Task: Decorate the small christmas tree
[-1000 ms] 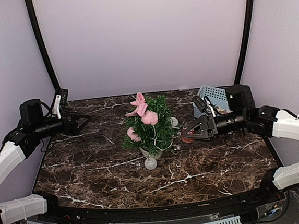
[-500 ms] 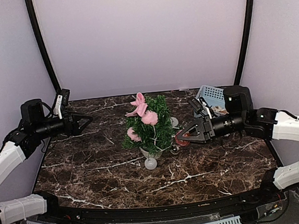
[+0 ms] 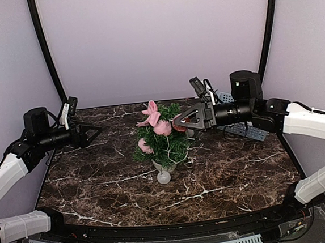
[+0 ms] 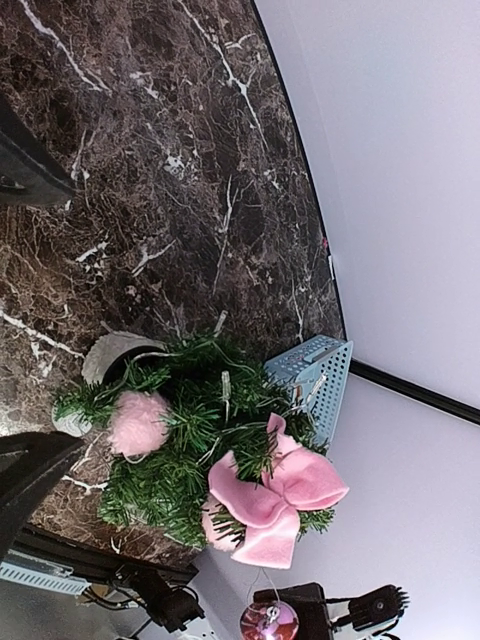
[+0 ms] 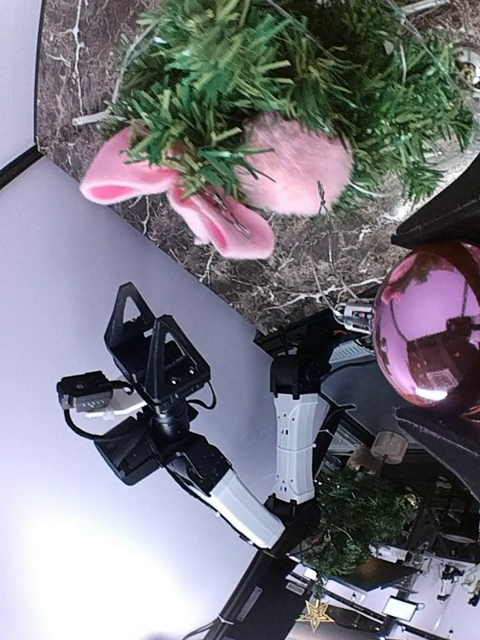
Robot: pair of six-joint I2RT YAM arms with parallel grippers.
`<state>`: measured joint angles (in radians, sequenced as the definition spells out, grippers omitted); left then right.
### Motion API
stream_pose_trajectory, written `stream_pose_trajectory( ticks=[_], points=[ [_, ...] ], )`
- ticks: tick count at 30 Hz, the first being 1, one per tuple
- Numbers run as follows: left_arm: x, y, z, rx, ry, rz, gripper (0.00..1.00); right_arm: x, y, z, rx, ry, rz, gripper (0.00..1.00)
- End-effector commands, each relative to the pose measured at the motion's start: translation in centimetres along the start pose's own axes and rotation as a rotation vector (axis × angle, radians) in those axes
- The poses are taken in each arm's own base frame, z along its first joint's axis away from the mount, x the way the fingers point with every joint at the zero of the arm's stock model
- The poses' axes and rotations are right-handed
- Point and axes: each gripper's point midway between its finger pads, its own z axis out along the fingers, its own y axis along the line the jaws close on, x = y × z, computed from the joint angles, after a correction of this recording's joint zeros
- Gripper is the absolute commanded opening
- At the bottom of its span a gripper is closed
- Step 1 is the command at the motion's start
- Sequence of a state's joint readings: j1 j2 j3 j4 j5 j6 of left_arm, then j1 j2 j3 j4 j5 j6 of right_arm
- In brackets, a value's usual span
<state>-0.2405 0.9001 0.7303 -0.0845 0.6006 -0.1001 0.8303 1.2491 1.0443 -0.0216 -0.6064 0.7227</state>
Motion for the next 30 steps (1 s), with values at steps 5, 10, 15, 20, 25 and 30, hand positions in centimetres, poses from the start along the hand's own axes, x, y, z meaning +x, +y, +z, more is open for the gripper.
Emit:
stream_pose_trajectory(
  ticks=[5, 10, 15, 20, 25, 30],
  points=[
    [0.6, 0.1, 0.1, -0.009, 0.015, 0.011, 0.79, -4.7, -0.6, 0.3, -0.019, -0.088, -0.074, 0.32],
    [0.6, 0.2, 0.2, -0.012, 0.016, 0.01, 0.79, -6.1, -1.5, 0.1, -0.021, -0.123, -0.058, 0.32],
    [0.6, 0.2, 0.2, -0.014, 0.016, 0.011, 0.79, -6.9, -2.1, 0.1, -0.012, -0.133, -0.055, 0.32],
    [0.6, 0.3, 0.2, -0.018, 0.02, 0.009, 0.79, -7.9, -1.4, -0.2, -0.035, -0.15, -0.076, 0.32],
    [0.7, 0.4, 0.3, -0.022, 0.024, 0.006, 0.79, -8.4, -2.2, -0.4, -0.019, -0.157, -0.068, 0.32],
    [0.7, 0.5, 0.3, -0.025, 0.024, 0.007, 0.79, -8.0, -3.3, -0.7, 0.003, -0.158, -0.043, 0.32]
  ],
)
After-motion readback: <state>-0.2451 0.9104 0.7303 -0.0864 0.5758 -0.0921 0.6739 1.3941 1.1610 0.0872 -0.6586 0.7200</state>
